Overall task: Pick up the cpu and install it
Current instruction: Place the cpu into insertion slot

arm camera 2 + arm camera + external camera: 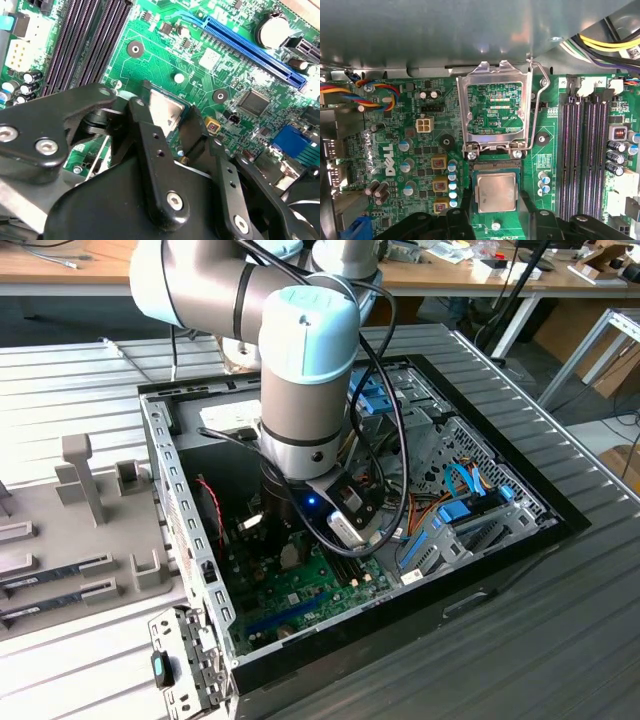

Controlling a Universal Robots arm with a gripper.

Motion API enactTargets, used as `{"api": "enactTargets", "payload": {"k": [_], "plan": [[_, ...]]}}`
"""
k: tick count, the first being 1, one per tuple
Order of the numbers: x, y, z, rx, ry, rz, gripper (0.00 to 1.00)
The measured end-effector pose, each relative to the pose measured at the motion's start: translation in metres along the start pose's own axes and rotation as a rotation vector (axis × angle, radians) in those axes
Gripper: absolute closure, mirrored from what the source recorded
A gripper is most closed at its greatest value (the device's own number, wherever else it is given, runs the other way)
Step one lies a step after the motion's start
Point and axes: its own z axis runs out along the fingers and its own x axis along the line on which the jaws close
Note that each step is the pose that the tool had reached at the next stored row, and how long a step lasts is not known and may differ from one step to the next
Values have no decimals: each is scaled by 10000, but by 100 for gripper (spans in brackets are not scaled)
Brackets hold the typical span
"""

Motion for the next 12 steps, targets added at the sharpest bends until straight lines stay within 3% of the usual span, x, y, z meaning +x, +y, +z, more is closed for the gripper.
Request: {"api": "enactTargets", "payload": {"k": [1, 2, 3, 4, 5, 12], "plan": [[1, -2, -3, 3, 2, 3, 47], [-22, 17, -61, -22, -11, -191, 47], [-23, 93, -67, -38, -2, -231, 47], [-22, 102, -67, -47, 1, -244, 48], [-19, 91, -65, -50, -9, -310, 56], [-15, 89, -40, -56, -15, -362, 56]]}}
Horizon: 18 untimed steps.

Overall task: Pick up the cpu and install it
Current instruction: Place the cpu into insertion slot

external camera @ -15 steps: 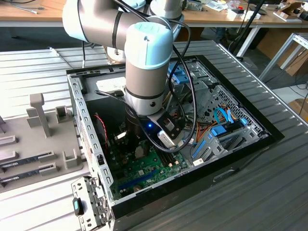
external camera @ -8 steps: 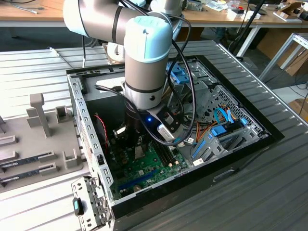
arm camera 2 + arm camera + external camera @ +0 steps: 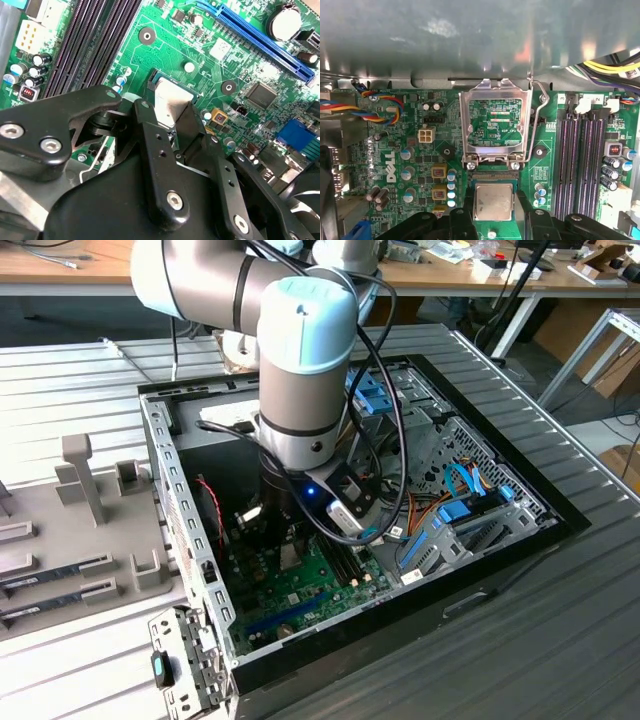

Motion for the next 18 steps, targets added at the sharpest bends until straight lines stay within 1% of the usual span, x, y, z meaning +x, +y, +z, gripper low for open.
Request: {"api": "enactTargets", "payload": {"k": [3, 7, 15, 18], "plan": [[1, -3, 10, -2, 0, 2, 56], [2, -3, 38, -1, 1, 1, 56], [2, -3, 41, -1, 1, 1, 56], [2, -3, 41, 0, 2, 1, 59]]}}
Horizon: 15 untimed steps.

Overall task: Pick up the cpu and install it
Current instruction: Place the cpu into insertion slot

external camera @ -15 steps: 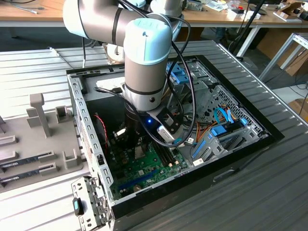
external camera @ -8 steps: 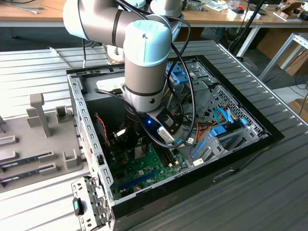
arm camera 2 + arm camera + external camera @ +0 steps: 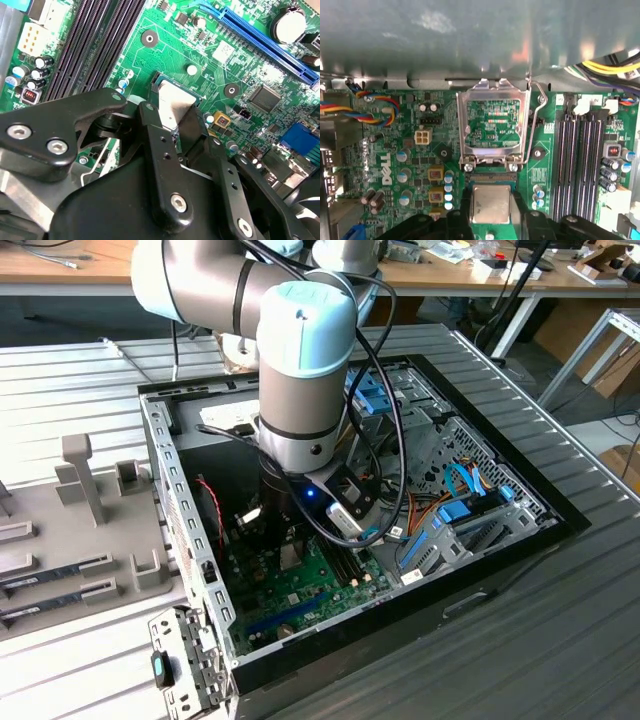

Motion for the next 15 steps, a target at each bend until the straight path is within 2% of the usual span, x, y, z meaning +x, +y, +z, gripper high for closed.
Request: {"api": "enactTargets", "payload": {"k": [10, 15], "plan": [[0, 0, 2, -1, -1, 4, 59], [-2, -7, -48, -4, -1, 9, 59]]}}
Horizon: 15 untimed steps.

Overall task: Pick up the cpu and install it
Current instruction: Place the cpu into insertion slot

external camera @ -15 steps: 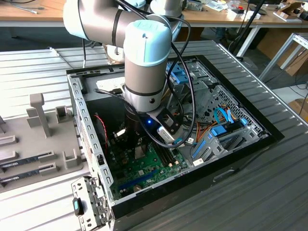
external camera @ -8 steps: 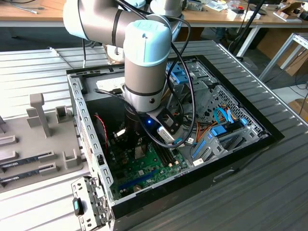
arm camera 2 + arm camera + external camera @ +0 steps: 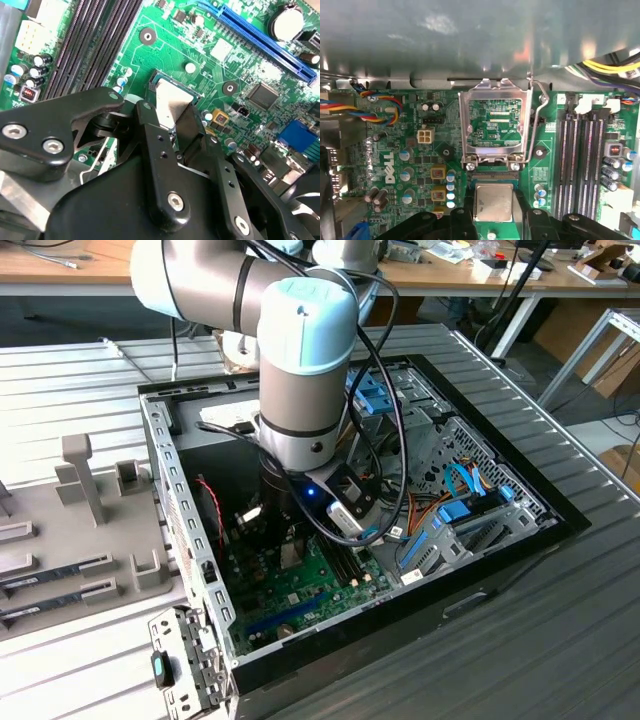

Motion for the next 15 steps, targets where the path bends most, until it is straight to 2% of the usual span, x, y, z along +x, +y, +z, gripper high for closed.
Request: {"api": "enactTargets", "payload": {"k": [5, 8, 15], "plan": [[3, -3, -19, -11, 0, 1, 59], [31, -1, -13, -83, 1, 19, 59], [32, -15, 17, -198, 13, 92, 59]]}}
